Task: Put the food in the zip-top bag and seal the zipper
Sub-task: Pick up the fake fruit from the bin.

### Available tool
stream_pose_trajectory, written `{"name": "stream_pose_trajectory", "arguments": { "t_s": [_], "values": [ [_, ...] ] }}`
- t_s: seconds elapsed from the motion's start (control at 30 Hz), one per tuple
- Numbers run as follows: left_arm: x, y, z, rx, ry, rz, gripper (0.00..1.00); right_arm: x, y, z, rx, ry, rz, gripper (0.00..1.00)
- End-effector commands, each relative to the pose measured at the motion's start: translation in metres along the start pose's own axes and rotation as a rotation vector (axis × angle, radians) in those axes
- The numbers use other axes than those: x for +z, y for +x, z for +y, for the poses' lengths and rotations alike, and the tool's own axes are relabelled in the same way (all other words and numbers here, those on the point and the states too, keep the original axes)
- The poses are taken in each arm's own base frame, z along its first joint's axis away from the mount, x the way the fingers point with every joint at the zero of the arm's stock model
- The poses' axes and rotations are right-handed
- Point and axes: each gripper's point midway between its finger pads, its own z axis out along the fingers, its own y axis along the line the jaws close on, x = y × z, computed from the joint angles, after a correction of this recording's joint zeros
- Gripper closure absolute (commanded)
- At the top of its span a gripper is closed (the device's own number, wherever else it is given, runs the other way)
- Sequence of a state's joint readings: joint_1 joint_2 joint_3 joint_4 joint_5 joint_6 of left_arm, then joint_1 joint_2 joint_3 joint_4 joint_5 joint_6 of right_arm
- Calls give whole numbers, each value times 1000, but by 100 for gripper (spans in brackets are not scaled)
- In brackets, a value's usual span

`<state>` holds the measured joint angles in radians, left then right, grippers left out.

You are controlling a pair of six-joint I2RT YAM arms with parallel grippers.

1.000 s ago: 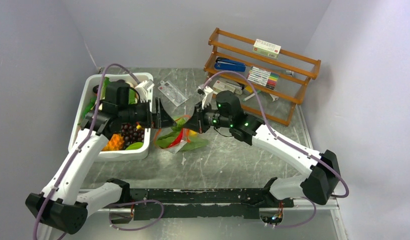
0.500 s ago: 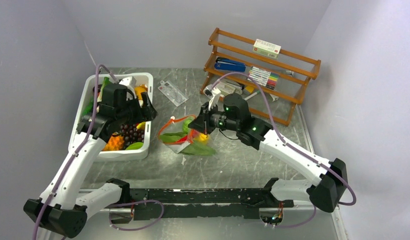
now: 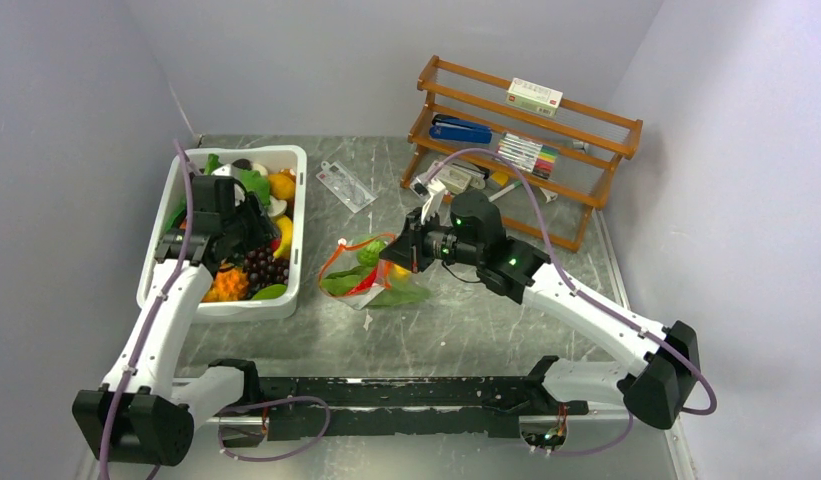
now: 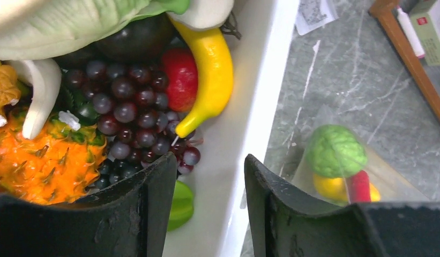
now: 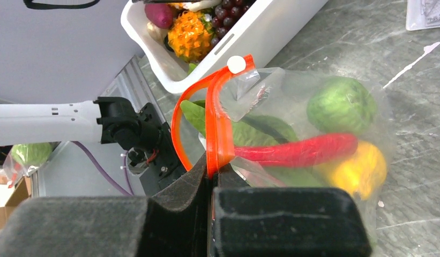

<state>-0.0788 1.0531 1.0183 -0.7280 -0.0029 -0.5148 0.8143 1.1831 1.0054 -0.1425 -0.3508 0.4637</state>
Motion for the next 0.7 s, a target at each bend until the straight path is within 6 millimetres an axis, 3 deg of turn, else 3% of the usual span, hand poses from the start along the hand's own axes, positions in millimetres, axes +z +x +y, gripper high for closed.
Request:
{"name": "stream_pose_trajectory", "arguments": {
  "t_s": [0.0, 0.13, 0.3, 0.4, 0.67],
  "values": [
    [9, -12, 18, -31, -80, -79, 52, -8, -18, 11, -23, -31, -67, 100],
    [20, -9, 30, -41, -139, -73, 51, -9, -20, 12, -29, -34, -74, 100],
    [37, -3, 12, 46, -29, -3, 43, -9, -21, 12, -31, -37, -79, 100],
    [49, 2, -4, 101, 58, 73, 45, -7, -20, 12, -31, -43, -72, 100],
    [83, -11, -5, 67, 19, 109, 51, -9, -20, 13, -40, -44, -72, 100]
  ]
}}
